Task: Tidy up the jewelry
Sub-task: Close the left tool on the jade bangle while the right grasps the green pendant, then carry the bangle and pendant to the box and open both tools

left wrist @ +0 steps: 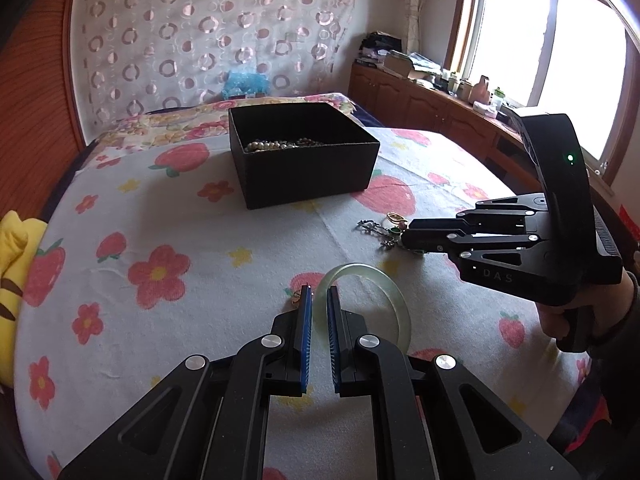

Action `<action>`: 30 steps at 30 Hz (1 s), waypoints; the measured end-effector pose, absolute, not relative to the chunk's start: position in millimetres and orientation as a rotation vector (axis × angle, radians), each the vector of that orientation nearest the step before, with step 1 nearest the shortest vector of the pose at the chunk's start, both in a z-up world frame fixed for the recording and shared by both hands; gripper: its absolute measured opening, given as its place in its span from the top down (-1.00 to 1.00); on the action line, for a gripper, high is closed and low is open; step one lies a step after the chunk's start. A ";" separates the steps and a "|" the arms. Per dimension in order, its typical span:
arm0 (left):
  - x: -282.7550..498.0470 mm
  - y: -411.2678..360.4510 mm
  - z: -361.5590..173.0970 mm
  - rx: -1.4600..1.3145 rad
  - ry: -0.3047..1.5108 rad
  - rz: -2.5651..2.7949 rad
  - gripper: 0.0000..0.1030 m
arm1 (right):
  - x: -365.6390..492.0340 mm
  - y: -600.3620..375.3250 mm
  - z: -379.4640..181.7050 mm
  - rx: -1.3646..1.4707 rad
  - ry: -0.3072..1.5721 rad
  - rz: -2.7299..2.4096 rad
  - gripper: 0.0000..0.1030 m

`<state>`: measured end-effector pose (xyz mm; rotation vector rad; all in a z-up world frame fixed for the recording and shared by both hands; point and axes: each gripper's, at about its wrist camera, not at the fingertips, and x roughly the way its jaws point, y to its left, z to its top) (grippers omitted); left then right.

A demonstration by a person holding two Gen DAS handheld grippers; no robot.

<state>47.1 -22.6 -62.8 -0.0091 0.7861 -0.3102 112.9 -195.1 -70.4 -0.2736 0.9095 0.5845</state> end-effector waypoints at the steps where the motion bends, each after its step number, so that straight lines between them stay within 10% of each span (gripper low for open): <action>1: 47.0 -22.6 -62.9 -0.009 0.786 -0.310 0.87 | 111.3 -194.7 -71.0 -0.282 0.907 0.584 0.74; 30: 52.2 -2.9 -35.0 -0.046 0.696 -0.278 0.87 | 128.6 -185.7 26.5 -0.205 0.704 0.669 0.75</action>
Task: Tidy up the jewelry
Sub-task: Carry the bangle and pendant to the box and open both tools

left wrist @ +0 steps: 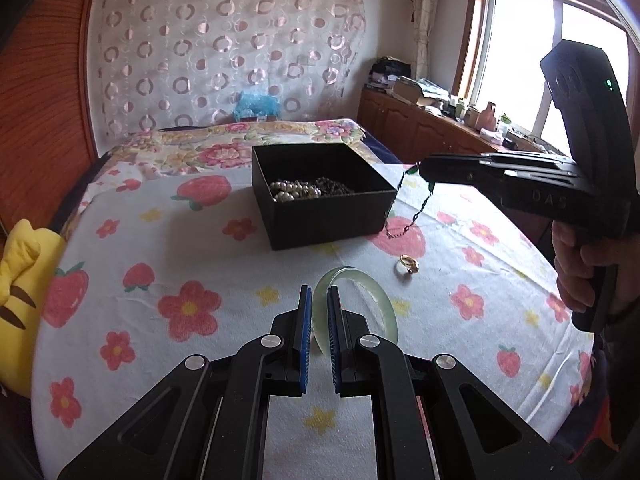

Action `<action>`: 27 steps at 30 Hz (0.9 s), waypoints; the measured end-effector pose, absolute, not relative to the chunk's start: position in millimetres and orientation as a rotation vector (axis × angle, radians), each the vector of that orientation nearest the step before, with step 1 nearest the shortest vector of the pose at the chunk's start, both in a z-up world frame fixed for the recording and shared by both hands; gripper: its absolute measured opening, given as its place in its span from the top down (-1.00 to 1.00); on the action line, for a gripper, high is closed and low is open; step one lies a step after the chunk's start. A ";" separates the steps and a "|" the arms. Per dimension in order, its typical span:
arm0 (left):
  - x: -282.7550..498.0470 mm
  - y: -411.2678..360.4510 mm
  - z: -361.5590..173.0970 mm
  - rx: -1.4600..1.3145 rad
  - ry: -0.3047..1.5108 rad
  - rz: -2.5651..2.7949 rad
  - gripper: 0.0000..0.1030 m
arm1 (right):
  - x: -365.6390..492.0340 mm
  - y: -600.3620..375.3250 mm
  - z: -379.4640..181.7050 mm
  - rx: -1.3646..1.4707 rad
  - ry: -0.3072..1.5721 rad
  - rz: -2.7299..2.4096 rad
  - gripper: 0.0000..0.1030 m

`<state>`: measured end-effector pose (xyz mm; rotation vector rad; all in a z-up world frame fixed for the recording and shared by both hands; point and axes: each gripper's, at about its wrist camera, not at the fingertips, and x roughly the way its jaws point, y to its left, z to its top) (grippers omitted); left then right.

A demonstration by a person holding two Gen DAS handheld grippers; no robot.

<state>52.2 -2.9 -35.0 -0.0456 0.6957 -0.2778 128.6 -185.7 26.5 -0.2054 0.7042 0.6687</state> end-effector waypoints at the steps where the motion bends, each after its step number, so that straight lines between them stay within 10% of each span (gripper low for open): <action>1: 52.7 -2.1 -34.1 -0.046 0.692 -0.277 0.87 | 131.8 -184.9 31.6 -0.204 0.695 0.667 0.75; 27: 95.4 2.6 9.3 -0.015 0.585 -0.236 0.86 | 210.1 -165.9 36.9 -0.167 0.686 0.581 0.75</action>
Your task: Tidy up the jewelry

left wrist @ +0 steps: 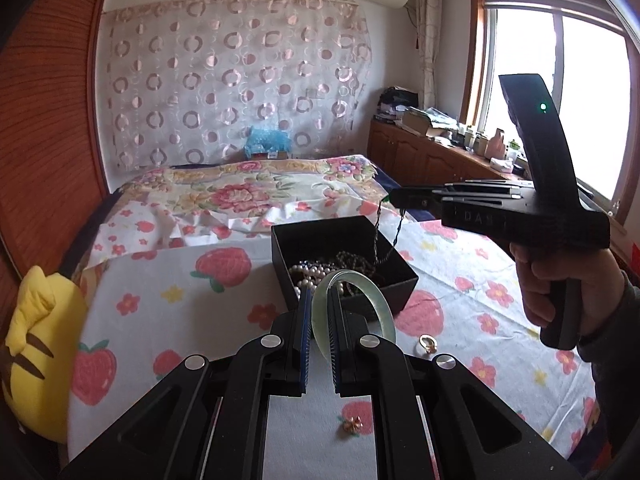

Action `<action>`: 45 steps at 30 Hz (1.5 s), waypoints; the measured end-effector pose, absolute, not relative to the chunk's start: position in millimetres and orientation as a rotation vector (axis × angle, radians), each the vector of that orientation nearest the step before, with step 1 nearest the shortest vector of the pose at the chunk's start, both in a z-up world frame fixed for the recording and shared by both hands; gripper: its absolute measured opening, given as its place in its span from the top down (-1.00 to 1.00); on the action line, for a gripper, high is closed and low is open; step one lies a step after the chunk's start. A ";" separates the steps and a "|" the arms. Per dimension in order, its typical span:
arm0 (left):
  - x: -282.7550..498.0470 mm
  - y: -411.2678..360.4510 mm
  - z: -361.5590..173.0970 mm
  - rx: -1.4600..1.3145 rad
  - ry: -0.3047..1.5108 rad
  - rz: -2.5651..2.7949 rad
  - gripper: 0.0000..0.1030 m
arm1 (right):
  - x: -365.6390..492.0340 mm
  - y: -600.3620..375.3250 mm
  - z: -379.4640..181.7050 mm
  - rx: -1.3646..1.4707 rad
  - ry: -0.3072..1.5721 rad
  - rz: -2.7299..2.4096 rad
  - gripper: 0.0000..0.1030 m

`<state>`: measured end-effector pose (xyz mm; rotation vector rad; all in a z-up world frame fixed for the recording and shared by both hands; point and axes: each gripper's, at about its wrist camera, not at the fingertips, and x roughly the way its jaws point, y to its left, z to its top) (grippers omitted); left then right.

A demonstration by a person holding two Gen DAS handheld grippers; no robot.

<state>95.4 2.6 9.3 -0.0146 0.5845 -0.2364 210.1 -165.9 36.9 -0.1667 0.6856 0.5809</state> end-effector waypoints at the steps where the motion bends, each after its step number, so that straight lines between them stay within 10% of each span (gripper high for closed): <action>1: 99.1 0.8 10.7 -0.003 0.582 -0.234 0.86 | 211.7 -165.8 34.7 -0.165 0.692 0.579 0.75; 45: 207.9 -64.5 -6.3 0.100 0.698 -0.231 0.85 | 196.1 -248.5 -32.4 -0.104 0.817 0.509 0.67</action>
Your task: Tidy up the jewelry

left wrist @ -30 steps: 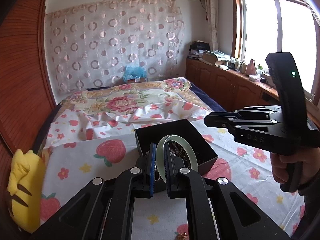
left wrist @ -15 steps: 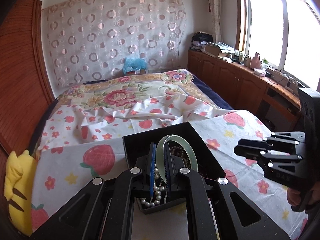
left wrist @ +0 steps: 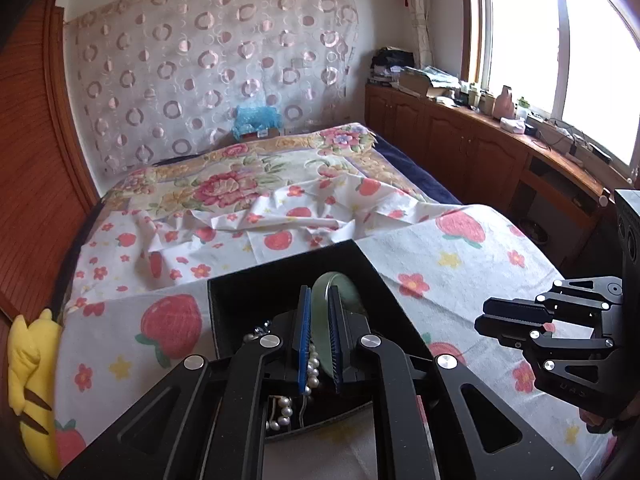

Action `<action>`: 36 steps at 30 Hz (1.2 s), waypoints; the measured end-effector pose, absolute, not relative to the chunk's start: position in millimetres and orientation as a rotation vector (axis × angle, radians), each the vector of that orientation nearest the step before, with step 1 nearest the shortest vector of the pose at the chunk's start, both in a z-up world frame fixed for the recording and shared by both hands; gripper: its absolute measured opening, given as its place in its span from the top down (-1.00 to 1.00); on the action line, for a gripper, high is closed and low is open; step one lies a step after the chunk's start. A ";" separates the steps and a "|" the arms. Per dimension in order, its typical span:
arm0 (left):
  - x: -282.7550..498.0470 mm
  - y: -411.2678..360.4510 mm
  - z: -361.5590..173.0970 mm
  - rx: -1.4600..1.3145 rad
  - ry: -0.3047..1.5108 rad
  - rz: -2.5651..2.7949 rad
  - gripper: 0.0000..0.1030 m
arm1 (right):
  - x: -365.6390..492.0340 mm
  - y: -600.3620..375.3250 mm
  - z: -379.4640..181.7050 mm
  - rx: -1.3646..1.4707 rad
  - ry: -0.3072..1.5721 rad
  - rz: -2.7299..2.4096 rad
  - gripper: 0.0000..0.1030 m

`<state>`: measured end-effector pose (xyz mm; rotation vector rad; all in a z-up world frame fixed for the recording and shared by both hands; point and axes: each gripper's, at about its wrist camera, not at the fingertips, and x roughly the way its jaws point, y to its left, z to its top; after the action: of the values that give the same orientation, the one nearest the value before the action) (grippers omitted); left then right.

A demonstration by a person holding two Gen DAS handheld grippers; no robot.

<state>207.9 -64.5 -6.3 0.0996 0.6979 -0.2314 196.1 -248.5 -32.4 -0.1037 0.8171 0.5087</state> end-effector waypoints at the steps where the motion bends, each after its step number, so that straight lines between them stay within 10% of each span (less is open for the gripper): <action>1: 206.6 -64.4 -7.3 0.101 0.696 -0.230 0.85 | 195.6 -248.5 -32.6 -0.105 0.817 0.509 0.67; 14: 166.2 -31.4 -15.3 0.086 0.691 -0.184 0.38 | 171.0 -233.6 -38.9 -0.135 0.817 0.555 0.67; 23: 130.8 -4.0 -26.1 0.081 0.682 -0.145 -0.72 | 154.3 -218.6 -48.6 -0.165 0.830 0.594 0.42; 36: 85.8 12.8 -62.7 0.084 0.774 -0.170 -0.76 | 139.5 -197.1 -66.7 -0.238 0.896 0.657 0.36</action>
<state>85.8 12.8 -62.7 0.0840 0.7737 -0.1699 139.5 -197.1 -66.7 -0.2377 0.8964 0.6572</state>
